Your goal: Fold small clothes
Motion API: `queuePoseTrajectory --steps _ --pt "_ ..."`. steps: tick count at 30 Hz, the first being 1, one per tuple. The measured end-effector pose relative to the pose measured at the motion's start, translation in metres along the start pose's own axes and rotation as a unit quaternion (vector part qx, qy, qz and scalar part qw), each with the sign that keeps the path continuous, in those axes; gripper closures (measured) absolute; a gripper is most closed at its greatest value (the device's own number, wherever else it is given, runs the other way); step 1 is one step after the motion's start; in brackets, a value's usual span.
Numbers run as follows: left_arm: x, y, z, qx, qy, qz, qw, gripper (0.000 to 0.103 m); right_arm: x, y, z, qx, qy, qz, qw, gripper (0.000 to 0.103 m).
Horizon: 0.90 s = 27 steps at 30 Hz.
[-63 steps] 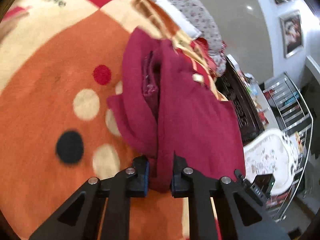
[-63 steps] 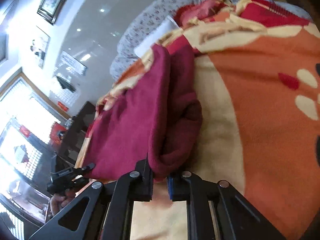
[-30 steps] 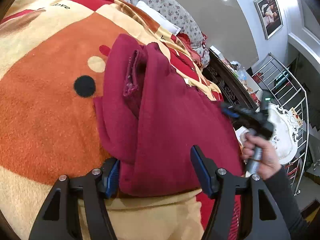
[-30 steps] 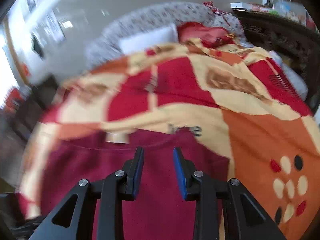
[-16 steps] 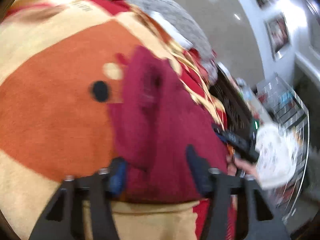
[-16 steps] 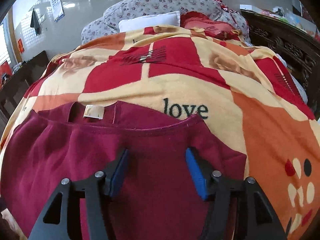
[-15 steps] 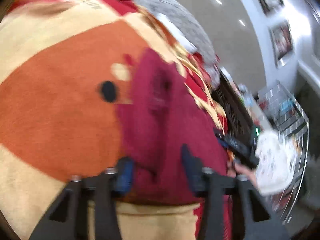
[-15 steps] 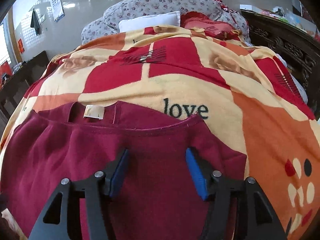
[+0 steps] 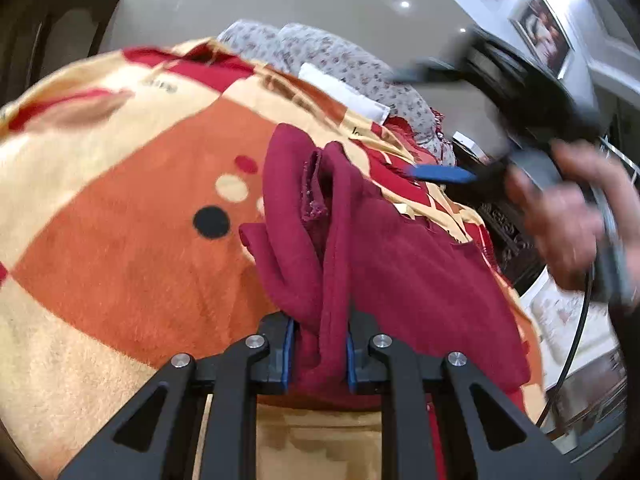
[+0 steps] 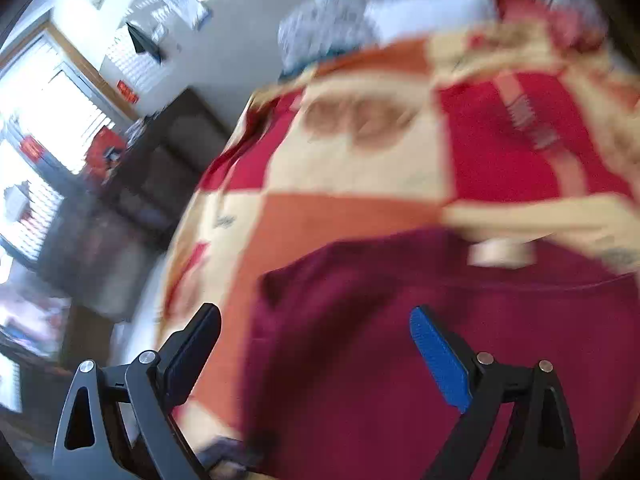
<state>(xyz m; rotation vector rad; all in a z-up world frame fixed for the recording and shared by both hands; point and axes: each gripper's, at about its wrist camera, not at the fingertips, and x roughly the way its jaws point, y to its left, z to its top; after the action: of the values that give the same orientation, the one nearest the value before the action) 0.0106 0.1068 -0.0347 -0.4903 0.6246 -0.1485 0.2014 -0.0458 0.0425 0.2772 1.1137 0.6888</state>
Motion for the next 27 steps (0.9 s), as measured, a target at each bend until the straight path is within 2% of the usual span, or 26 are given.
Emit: queuePoseTrajectory --steps 2,3,5,6,8,10,13,16,17,18,21,22,23,24,25,27 --pt "-0.004 -0.008 -0.002 0.022 -0.008 0.005 0.9997 0.085 0.033 0.016 0.006 -0.008 0.066 0.010 0.998 0.005" --pt "-0.005 -0.014 -0.003 0.037 -0.010 0.006 0.9992 0.085 0.046 0.026 0.010 -0.019 0.083 -0.008 0.996 0.005" --pt "-0.007 -0.022 -0.005 0.060 -0.012 0.008 0.9981 0.085 0.063 0.042 0.016 -0.034 0.093 -0.039 0.994 0.005" --pt "-0.007 -0.028 -0.006 0.076 -0.013 0.008 0.9970 0.085 0.069 0.047 0.019 -0.037 0.103 -0.041 0.993 0.005" --pt "-0.008 -0.037 -0.008 0.100 -0.016 0.006 0.9948 0.085 0.082 0.058 0.018 -0.057 0.128 -0.053 0.989 0.005" --pt "-0.009 -0.043 -0.009 0.118 -0.019 0.005 0.9928 0.085 0.093 0.066 0.015 -0.082 0.147 -0.083 0.982 0.008" --pt "-0.010 -0.043 -0.009 0.117 -0.018 0.002 0.9929 0.085 0.102 0.067 0.012 -0.100 0.158 -0.127 0.974 0.030" --pt "-0.009 -0.039 -0.005 0.106 -0.014 -0.003 0.9943 0.086 0.104 0.060 0.010 -0.107 0.164 -0.138 0.971 0.059" --pt "-0.009 -0.038 -0.005 0.104 -0.014 -0.004 0.9945 0.086 0.102 0.056 0.010 -0.106 0.161 -0.135 0.972 0.065" --pt "-0.010 -0.038 -0.004 0.102 -0.012 -0.005 0.9947 0.086 0.100 0.055 0.010 -0.107 0.159 -0.132 0.973 0.066" --pt "-0.007 -0.035 -0.005 0.097 -0.011 -0.006 0.9952 0.086 0.087 0.052 0.008 -0.113 0.147 -0.118 0.976 0.063" --pt "-0.006 -0.033 -0.006 0.096 -0.011 -0.005 0.9953 0.086 0.083 0.050 0.008 -0.110 0.145 -0.115 0.977 0.049" --pt "-0.006 -0.032 -0.007 0.093 -0.010 -0.004 0.9956 0.086 0.079 0.047 0.007 -0.102 0.143 -0.108 0.979 0.029" --pt "-0.005 -0.031 -0.007 0.092 -0.010 -0.004 0.9957 0.086 0.075 0.046 0.006 -0.098 0.141 -0.099 0.980 0.022" --pt "-0.006 -0.031 -0.007 0.092 -0.012 -0.004 0.9957 0.086 0.072 0.047 0.005 -0.103 0.138 -0.100 0.980 0.020" --pt "-0.006 -0.031 -0.007 0.098 -0.012 -0.005 0.9951 0.086 0.071 0.046 0.005 -0.112 0.121 -0.147 0.975 0.020"
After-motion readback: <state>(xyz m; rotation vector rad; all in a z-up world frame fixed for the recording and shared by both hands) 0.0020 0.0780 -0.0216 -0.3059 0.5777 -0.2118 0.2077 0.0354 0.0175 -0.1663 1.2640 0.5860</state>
